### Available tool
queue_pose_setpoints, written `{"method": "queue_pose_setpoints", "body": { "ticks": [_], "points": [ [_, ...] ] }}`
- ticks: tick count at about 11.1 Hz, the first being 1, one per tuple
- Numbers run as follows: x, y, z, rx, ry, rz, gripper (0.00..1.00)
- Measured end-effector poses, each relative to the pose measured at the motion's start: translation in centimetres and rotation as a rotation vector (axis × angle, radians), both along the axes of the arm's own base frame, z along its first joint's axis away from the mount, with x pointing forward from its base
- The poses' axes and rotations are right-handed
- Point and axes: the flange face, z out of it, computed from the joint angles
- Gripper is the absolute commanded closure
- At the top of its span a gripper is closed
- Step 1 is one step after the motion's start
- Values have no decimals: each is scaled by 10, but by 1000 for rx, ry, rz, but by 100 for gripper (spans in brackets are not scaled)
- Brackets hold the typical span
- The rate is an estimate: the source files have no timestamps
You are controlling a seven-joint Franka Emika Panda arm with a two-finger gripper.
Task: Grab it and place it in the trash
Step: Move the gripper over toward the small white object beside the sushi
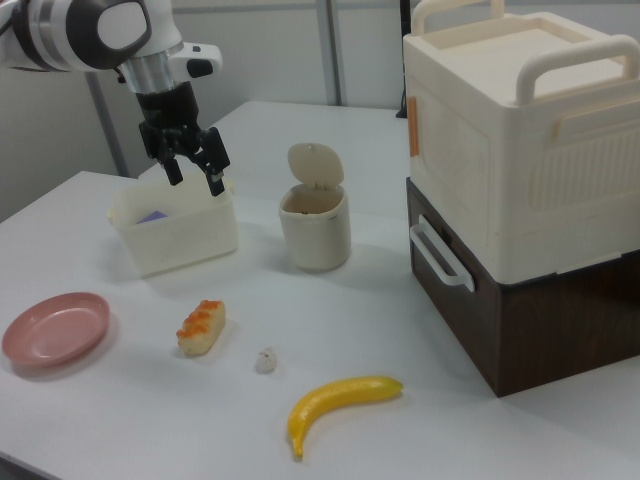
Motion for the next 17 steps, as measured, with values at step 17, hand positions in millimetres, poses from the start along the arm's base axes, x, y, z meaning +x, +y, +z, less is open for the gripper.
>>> {"method": "queue_pose_setpoints", "body": {
  "ticks": [17],
  "points": [
    [2, -3, -6, 0, 14, 71, 0]
  ]
}}
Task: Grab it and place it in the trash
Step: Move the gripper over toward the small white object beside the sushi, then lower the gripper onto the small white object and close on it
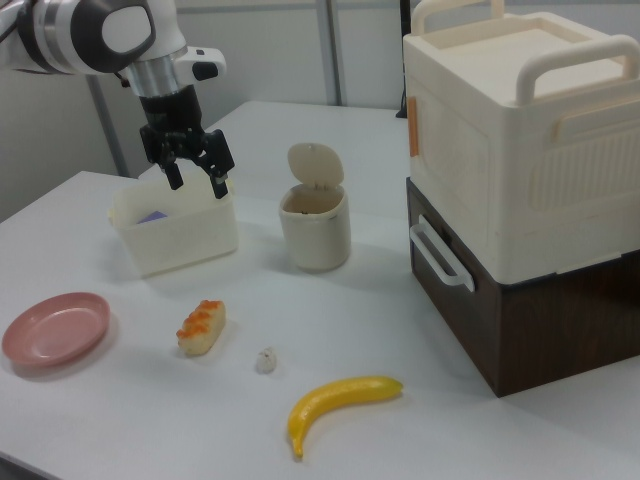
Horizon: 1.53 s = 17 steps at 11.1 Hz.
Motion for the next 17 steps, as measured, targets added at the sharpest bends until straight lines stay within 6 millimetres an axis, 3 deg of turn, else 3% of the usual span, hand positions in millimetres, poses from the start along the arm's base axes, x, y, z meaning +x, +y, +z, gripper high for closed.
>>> {"method": "queue_pose_setpoints", "body": {
  "ticks": [5, 9, 12, 17],
  "points": [
    [0, 0, -5, 0, 10, 0, 0],
    [-2, 1, -21, -1, 44, 1, 0],
    [-11, -5, -70, -1, 142, -8, 0],
    [-16, -42, -153, -7, 210, -70, 0]
  ]
}}
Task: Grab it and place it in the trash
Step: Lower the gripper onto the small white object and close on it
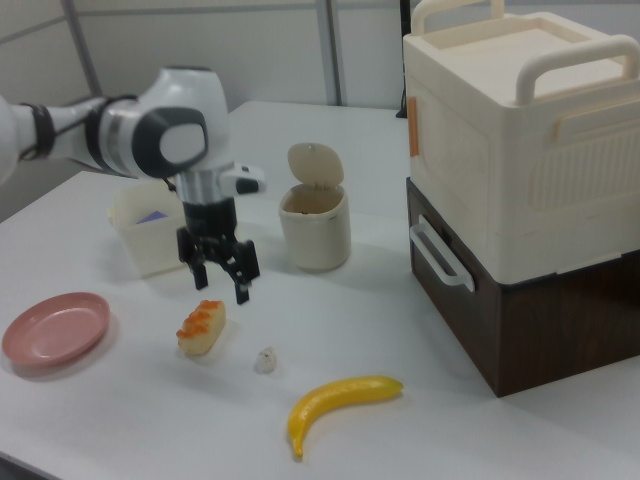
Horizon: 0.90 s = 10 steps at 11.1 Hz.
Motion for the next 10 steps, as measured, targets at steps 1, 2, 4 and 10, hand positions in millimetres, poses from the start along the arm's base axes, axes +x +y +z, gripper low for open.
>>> {"method": "queue_pose_setpoints", "body": {
  "ticks": [1, 2, 4, 10],
  "points": [
    [5, -5, -20, -14, 13, -7, 0],
    [11, -10, -41, -43, 31, -5, 0],
    [21, -20, -85, -107, 73, 12, 0],
    [29, -30, -121, -157, 104, 26, 0]
  ]
}}
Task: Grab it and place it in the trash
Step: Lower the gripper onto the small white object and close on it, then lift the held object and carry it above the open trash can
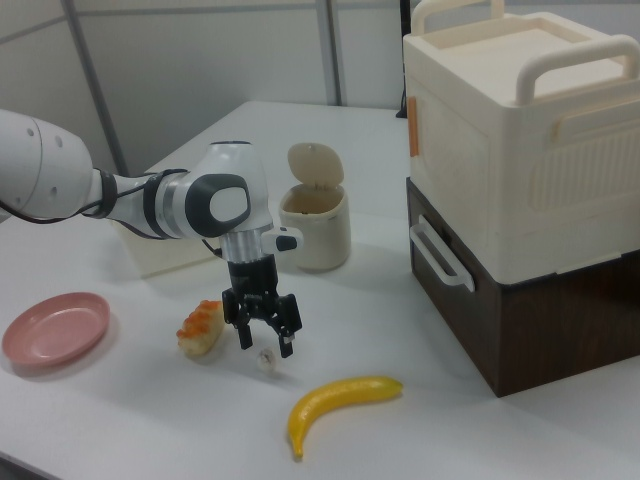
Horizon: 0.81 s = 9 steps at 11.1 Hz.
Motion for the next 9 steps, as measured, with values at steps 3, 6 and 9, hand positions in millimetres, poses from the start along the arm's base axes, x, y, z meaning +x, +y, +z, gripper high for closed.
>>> {"method": "queue_pose_setpoints", "body": {
  "ticks": [3, 6, 9],
  "points": [
    [0, -3, -7, -6, 12, -3, 4],
    [0, -3, -14, -16, 27, 5, 98],
    [0, -1, -18, -35, 37, 29, 100]
  ]
}}
